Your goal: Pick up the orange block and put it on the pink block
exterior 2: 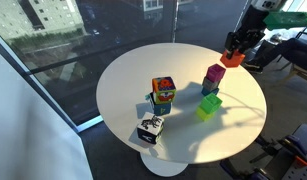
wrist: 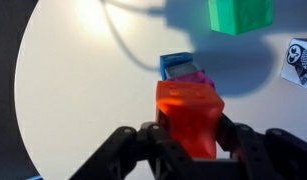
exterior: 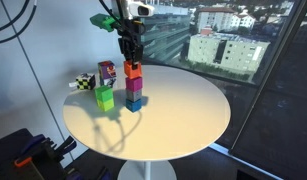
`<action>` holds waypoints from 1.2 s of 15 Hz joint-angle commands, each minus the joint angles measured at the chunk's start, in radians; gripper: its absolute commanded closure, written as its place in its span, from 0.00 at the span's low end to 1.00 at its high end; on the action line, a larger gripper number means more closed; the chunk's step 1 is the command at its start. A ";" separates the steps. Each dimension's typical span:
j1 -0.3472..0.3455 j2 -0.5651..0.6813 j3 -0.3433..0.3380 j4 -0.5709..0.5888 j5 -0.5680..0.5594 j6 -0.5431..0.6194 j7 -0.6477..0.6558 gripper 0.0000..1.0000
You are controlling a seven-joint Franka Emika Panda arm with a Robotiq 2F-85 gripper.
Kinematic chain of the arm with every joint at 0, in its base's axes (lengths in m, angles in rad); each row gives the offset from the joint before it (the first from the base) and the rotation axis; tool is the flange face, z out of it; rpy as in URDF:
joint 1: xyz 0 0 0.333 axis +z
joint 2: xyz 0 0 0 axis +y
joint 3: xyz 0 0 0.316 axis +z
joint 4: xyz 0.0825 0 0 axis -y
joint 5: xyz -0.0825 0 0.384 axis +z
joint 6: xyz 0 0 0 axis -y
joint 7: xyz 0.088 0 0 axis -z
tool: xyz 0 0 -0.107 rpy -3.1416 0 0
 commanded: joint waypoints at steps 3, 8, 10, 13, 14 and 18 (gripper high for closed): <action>0.012 0.044 0.016 0.071 0.001 -0.018 0.060 0.79; 0.017 0.092 0.023 0.109 -0.016 -0.021 0.094 0.79; 0.018 0.107 0.022 0.119 -0.016 -0.024 0.096 0.79; 0.020 0.126 0.021 0.131 -0.019 -0.039 0.103 0.79; 0.021 0.129 0.020 0.132 -0.024 -0.045 0.106 0.79; 0.027 0.130 0.021 0.135 -0.035 -0.074 0.110 0.82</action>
